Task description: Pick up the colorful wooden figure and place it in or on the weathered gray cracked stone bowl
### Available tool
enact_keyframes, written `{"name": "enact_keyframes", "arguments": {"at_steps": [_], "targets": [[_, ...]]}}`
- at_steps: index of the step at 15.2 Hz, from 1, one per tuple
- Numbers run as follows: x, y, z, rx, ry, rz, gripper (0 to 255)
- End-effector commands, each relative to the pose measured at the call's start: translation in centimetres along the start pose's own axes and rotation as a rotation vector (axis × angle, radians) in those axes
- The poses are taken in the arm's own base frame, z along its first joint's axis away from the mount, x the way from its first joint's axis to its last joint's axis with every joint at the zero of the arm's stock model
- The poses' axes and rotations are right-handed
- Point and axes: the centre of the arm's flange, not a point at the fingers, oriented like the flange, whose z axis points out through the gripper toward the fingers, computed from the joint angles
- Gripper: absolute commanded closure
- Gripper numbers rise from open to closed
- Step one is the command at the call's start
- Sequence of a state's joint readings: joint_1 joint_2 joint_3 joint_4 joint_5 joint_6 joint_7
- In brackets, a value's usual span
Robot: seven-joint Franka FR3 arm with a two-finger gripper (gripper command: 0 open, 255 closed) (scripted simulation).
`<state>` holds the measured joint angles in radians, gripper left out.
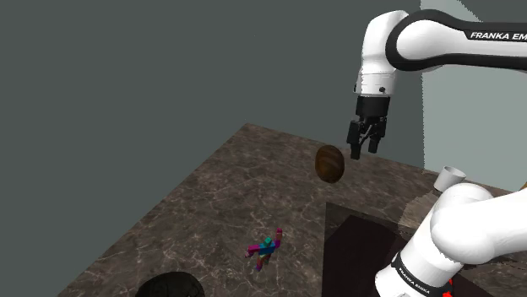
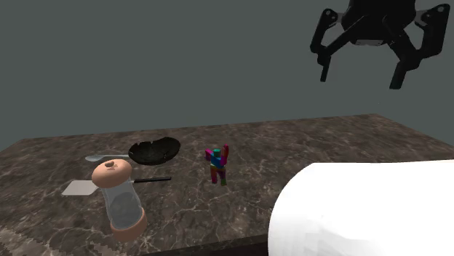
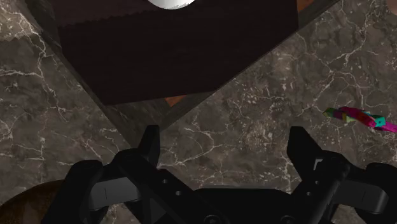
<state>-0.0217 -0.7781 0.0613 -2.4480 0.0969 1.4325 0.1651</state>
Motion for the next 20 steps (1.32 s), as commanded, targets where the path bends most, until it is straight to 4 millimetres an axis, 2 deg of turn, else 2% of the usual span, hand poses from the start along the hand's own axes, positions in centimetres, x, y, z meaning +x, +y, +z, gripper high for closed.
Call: {"name": "enact_keyframes", "arguments": {"at_steps": [1, 10, 20], "targets": [[0.0, 0.0, 0.0, 0.0, 0.0, 0.0, 0], [0.4, -9.7, 6.8, -0.001, 0.085, 0.031, 0], [1.9, -20.4, 14.2, -0.002, 0.18, 0.066, 0]]}}
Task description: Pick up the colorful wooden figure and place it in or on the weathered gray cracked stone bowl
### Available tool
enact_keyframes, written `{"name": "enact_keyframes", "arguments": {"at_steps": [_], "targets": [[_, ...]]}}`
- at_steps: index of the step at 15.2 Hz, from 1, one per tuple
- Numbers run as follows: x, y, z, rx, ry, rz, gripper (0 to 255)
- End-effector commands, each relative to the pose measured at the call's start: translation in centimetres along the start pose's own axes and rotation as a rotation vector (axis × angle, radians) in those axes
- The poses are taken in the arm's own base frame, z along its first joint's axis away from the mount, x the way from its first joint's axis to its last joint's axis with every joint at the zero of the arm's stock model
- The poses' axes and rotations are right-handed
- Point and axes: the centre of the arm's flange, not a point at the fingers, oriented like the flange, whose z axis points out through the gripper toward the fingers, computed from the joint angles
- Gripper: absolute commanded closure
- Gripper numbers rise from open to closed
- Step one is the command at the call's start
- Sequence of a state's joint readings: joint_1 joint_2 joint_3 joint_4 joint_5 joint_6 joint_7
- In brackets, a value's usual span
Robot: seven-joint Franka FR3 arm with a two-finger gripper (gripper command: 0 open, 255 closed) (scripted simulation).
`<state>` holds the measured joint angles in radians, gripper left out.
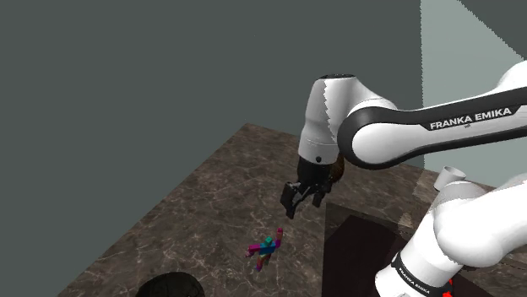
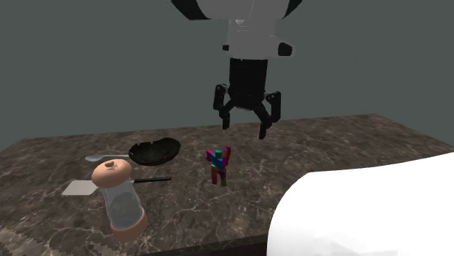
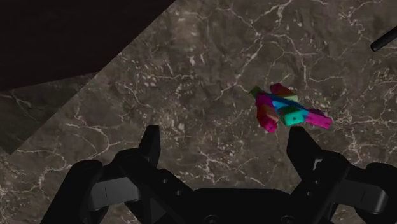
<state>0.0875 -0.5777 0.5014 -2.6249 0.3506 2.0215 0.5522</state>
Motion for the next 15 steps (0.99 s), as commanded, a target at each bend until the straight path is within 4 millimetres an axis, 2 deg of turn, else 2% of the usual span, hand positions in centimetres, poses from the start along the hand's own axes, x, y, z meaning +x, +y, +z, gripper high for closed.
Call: {"name": "enact_keyframes", "arguments": {"at_steps": [1, 5, 6, 13, 15], "targets": [[0.0, -2.6, 1.7, 0.003, 0.02, 0.007, 0], [0.1, -6.9, 4.7, 0.002, 0.058, 0.021, 0], [0.1, -7.0, 4.7, 0.002, 0.059, 0.021, 0], [0.4, -7.0, 8.7, 0.002, 0.059, 0.021, 0], [0.4, -7.0, 8.7, 0.002, 0.059, 0.021, 0]]}}
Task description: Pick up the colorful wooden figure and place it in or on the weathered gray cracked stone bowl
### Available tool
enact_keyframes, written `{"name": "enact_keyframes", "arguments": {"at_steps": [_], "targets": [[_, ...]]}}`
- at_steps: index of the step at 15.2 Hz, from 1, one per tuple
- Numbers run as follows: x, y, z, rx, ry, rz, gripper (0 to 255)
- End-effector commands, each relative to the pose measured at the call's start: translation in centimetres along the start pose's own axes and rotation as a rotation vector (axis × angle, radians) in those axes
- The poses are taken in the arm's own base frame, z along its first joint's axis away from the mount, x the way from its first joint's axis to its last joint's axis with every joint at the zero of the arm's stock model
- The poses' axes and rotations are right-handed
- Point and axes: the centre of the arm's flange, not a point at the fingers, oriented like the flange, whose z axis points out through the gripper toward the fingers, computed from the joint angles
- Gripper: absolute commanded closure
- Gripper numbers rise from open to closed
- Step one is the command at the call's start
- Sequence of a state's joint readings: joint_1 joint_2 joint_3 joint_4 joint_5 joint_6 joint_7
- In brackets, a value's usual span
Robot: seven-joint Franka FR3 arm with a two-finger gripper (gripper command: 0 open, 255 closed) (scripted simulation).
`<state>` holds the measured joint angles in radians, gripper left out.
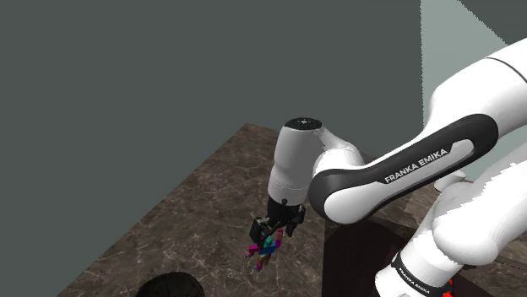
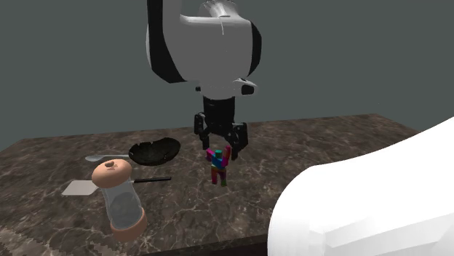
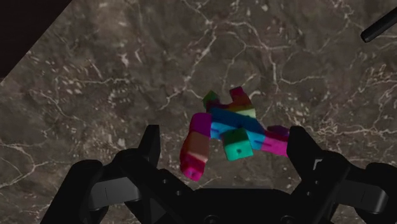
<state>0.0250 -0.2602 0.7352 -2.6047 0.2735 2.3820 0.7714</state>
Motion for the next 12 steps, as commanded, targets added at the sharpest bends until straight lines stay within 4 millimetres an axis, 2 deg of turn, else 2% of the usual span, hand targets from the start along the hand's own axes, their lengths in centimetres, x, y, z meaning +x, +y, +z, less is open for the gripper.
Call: {"name": "enact_keyframes", "arguments": {"at_steps": [1, 6, 7, 12], "targets": [[0.03, 0.02, 0.18, 0.0, 0.0, 0.0, 0], [0.03, 0.02, 0.17, 0.0, 0.0, 0.0, 0], [0.03, 0.02, 0.17, 0.0, 0.0, 0.0, 255], [0.03, 0.01, 0.18, 0.0, 0.0, 0.0, 255]]}}
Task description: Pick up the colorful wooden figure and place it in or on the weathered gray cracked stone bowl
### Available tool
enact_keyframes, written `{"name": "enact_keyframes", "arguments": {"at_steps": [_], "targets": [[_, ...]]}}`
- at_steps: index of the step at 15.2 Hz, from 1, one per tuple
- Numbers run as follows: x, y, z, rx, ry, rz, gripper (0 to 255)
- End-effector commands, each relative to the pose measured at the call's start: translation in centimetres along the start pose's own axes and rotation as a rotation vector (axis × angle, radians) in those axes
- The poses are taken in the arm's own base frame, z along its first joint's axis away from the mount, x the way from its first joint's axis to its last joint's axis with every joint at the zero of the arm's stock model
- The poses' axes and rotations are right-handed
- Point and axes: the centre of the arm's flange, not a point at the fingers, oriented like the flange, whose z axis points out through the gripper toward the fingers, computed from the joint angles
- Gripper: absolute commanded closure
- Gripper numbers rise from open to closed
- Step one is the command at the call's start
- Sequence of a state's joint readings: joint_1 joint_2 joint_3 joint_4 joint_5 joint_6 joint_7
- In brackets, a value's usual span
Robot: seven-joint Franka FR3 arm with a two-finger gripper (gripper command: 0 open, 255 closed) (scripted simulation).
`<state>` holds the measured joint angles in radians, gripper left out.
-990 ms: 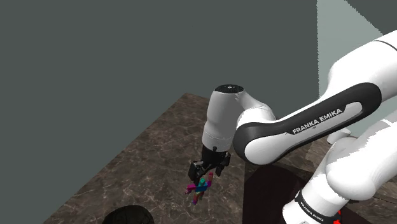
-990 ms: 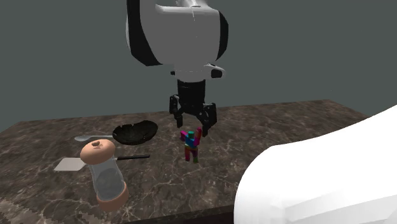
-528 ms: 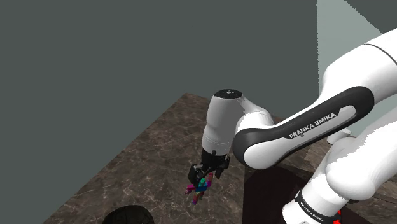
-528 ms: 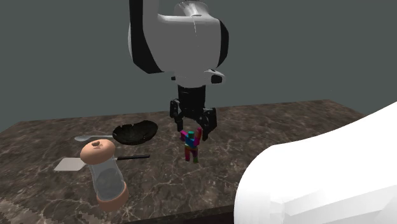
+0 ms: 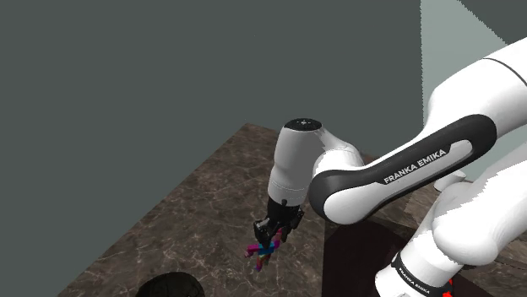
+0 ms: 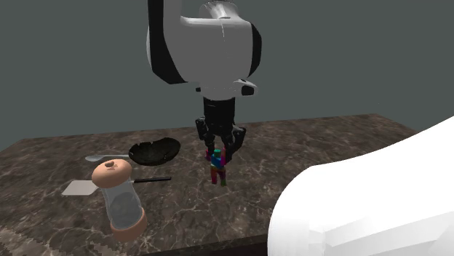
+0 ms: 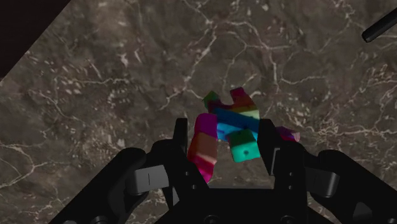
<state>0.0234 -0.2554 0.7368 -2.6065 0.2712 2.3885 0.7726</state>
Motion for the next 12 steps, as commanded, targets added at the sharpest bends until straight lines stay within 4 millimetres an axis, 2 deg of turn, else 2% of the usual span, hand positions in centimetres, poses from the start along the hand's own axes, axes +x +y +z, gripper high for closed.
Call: {"name": "enact_keyframes", "arguments": {"at_steps": [1, 4, 12], "targets": [[0.0, 0.0, 0.0, 0.0, 0.0, 0.0, 255], [0.0, 0.0, 0.0, 0.0, 0.0, 0.0, 255], [-0.1, 0.0, -4.2, 0.0, 0.0, 0.0, 255]]}}
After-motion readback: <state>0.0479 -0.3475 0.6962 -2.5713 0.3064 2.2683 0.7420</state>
